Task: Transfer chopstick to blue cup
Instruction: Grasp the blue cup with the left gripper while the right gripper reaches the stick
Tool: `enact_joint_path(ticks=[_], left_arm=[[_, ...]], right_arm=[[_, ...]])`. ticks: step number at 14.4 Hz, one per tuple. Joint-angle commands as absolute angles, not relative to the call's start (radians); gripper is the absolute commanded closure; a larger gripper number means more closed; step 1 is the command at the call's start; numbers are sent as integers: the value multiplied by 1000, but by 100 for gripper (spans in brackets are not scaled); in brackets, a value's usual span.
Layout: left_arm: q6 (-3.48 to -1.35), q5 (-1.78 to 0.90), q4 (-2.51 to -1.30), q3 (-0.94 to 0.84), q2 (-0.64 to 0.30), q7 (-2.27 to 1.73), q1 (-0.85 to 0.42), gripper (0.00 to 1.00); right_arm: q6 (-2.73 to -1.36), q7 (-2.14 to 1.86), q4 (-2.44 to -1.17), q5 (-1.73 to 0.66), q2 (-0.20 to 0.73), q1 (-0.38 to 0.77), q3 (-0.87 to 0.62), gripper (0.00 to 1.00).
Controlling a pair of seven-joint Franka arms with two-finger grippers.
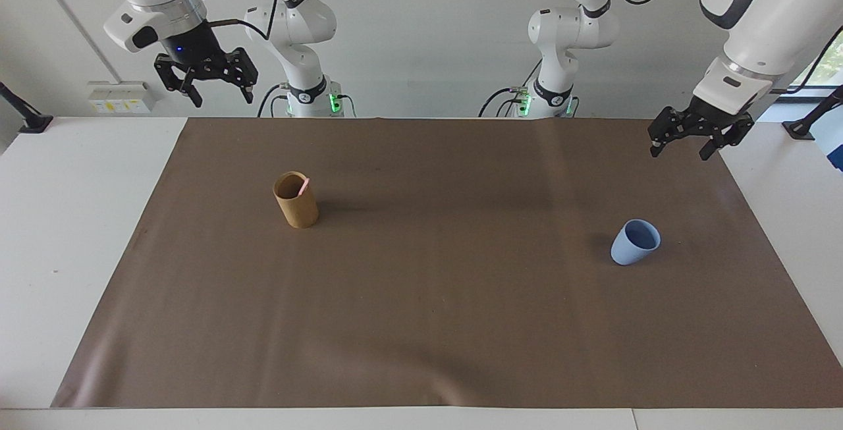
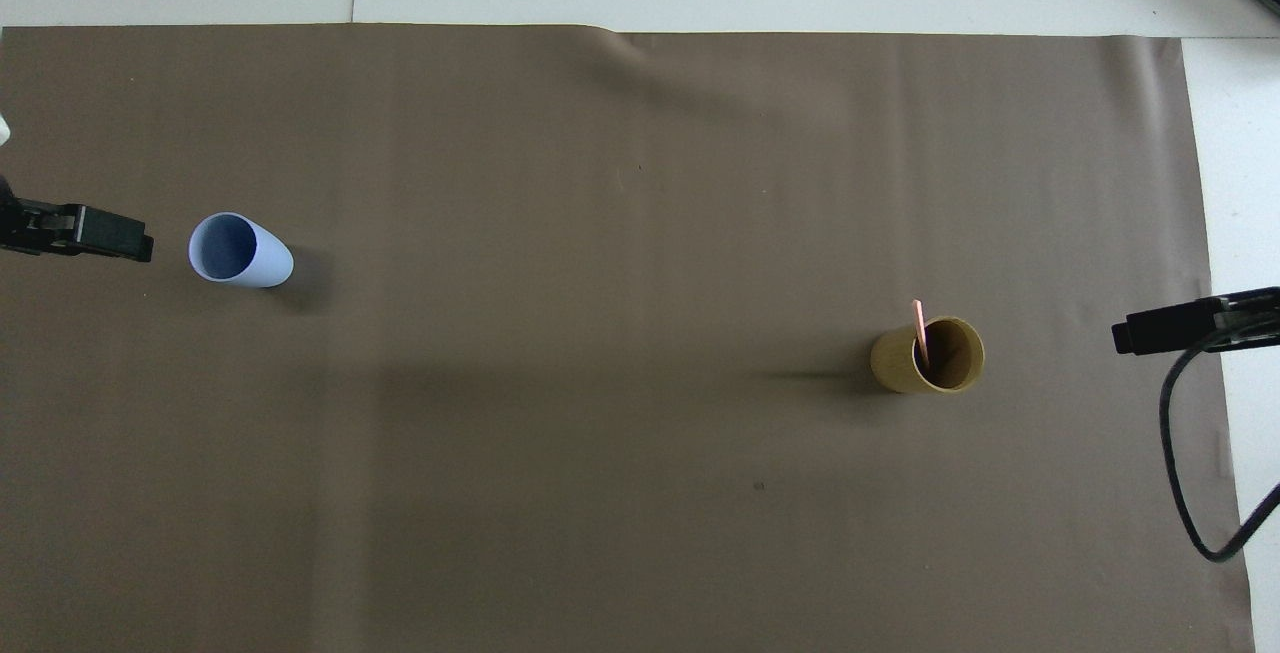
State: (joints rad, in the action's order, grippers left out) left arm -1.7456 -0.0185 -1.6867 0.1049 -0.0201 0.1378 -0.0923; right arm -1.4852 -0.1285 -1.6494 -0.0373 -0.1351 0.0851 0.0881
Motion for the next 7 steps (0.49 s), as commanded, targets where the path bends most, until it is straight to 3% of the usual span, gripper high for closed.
enact_joint_path(ticks=[1,7], left_arm=[[-1889,-31,-1802,103,-24,155,-68,0],[-2072,-35,-1841,101,-202,178,-37,0]], right_arm=[[-1537,-369,-1713,-66,-153,86,94,0],[-1682,-678,-1863,-127,-169,115,86,0]])
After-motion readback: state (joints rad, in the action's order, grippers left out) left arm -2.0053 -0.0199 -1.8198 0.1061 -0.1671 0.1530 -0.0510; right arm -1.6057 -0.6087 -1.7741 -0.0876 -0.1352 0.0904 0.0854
